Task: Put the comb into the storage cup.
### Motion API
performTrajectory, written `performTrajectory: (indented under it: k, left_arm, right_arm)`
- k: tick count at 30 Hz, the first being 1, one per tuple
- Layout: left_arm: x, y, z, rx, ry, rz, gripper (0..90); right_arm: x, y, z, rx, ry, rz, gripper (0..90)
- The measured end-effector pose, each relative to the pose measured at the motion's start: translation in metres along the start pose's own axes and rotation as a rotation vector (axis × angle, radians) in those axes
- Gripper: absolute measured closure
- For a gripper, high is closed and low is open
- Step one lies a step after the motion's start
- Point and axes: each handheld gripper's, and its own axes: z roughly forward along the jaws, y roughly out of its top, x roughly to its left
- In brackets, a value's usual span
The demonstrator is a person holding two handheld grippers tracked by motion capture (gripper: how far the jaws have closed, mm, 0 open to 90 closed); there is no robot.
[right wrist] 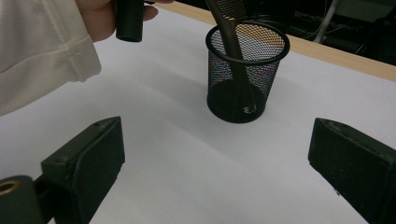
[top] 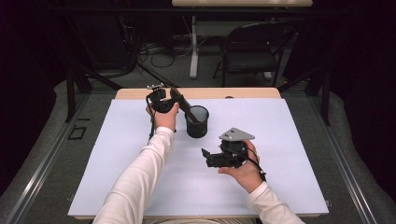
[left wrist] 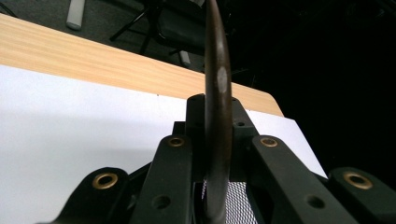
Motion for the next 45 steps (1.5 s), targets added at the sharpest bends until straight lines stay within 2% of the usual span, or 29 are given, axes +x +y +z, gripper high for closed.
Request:
performTrajectory:
  k: [6, 16, 20, 22, 27, 35, 40, 45]
  left_arm:
    - [0.0002, 0.0006, -0.0006, -0.009, 0.004, 0.0, 81.8]
    - [0.0005, 0.0012, -0.002, -0.013, 0.004, 0.0, 75.1]
    - [0.0006, 0.0016, -0.0026, -0.028, 0.009, 0.004, 69.7]
    - [0.0012, 0.0021, -0.003, -0.041, 0.006, -0.012, 66.7]
    - [0.002, 0.0031, -0.0037, -0.058, -0.007, -0.023, 59.1]
    - [0.0042, 0.0043, -0.0054, -0.07, 0.005, -0.016, 49.4]
    - [0.0054, 0.0052, -0.0062, -0.097, 0.011, -0.01, 40.4]
    - [0.0049, 0.0061, -0.0072, -0.113, 0.018, -0.001, 36.3]
  right_arm:
    - [-0.0002, -0.0001, 0.0004, 0.002, 0.0, -0.002, 3.8]
    - [-0.0006, -0.0003, 0.001, 0.007, -0.001, -0.004, 3.8]
    - [-0.0003, -0.0004, 0.0012, 0.008, -0.001, -0.006, 3.8]
    - [-0.0004, -0.0004, 0.0013, 0.007, -0.001, -0.007, 3.8]
    - [-0.0003, -0.0005, 0.0015, 0.01, 0.0, -0.008, 3.8]
    - [-0.0004, -0.0006, 0.0019, 0.012, -0.002, -0.009, 3.8]
    - [-0.0001, -0.0009, 0.0026, 0.014, -0.003, -0.009, 4.0]
    - [-0.0004, -0.001, 0.0028, 0.015, -0.004, -0.009, 4.0]
